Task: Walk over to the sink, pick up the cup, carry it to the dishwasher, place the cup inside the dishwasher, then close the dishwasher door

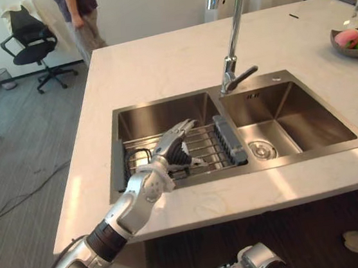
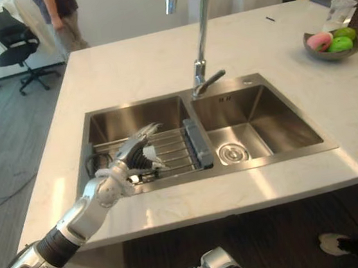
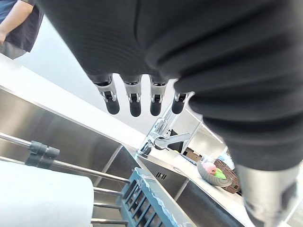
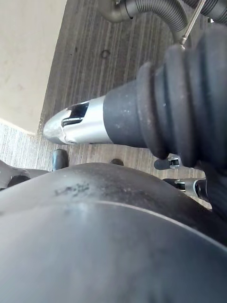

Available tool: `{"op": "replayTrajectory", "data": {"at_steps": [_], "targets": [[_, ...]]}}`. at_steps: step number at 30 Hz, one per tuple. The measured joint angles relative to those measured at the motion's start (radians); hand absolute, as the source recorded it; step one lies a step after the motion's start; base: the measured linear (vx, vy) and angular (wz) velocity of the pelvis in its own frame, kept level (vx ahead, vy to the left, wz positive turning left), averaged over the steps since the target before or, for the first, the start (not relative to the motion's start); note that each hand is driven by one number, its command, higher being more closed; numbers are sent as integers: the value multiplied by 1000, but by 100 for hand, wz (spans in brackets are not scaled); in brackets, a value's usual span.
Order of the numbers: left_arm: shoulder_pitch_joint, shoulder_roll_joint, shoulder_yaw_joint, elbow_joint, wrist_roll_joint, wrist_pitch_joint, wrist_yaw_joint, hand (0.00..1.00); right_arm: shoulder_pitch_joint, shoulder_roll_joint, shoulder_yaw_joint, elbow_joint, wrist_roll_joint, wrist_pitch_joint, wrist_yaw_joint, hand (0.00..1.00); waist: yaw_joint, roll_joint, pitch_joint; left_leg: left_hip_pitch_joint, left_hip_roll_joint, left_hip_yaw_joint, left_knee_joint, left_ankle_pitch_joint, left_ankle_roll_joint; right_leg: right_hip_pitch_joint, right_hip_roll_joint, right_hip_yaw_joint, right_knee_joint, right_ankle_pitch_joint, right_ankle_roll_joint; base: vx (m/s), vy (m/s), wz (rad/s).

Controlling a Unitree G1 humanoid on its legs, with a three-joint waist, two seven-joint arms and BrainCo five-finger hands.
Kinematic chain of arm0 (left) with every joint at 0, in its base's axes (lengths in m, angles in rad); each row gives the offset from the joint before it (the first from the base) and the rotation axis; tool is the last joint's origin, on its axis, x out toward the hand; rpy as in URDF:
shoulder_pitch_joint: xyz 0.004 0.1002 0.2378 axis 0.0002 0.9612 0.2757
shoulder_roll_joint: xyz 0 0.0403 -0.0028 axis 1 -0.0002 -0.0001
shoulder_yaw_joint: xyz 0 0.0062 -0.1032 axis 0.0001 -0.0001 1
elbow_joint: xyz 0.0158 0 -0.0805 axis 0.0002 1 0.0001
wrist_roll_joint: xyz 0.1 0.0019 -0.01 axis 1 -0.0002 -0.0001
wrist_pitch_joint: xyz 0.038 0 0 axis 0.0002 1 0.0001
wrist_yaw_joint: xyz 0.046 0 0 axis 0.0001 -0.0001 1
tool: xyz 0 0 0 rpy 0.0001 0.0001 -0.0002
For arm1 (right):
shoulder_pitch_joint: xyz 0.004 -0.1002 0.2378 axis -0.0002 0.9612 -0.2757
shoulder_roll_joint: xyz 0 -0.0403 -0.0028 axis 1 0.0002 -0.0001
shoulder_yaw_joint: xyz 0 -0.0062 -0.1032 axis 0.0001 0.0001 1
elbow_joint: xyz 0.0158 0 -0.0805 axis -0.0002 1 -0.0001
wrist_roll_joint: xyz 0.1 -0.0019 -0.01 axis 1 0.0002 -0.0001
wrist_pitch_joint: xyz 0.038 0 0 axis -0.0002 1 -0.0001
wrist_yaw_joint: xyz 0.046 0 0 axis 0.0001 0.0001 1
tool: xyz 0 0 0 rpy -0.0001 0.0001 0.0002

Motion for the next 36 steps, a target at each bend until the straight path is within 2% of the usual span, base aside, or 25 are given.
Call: {"op": "replayTrajectory", "data": {"at_steps": [4,10,15,20,24,31,34,36], "targets": [[0,16,0,-1,12,-7,-3,0,11,2,0,-16,0,0,-1,0,4,-1,0,0,-1,-1,0,0,0,0,-1,-1,0,1,1,0,0,0],[-1,59,50,0,61,-39,-54,0,25,0,0,-31,-1,-1,1,0,4,-2,-1,2,-1,0,0,0,1,1,-1,0,0,3,0,0,0,0],[3,96,80,23,61,-65,-105,0,32,1,-1,-31,-4,-14,23,0,5,-15,-7,2,-1,1,-1,1,2,0,-1,2,0,4,0,0,0,0],[26,95,83,84,94,-84,-119,0,38,4,-2,-31,-3,-22,28,0,4,-28,-14,2,-1,2,-1,2,3,0,-1,3,2,4,0,0,0,0],[44,94,119,93,101,-94,-134,0,38,4,-2,-30,-1,-23,29,0,3,-28,-14,3,-2,2,-1,3,4,-1,-1,3,6,4,0,0,0,0],[59,95,120,132,137,-110,-148,0,39,3,-8,-32,-1,-17,29,0,3,-28,-14,9,-2,6,-2,7,6,-3,-1,11,16,5,1,0,0,-2],[75,92,147,131,138,-112,-148,0,51,0,-88,-34,-21,-14,93,0,2,-31,-12,15,-1,21,-2,7,6,-3,-1,24,17,6,3,-13,5,-14],[94,96,170,132,139,-111,-146,0,54,1,-160,-22,-50,-54,172,0,-4,-38,-6,20,-3,26,-2,7,7,0,0,26,17,8,5,-29,8,-6]]}}
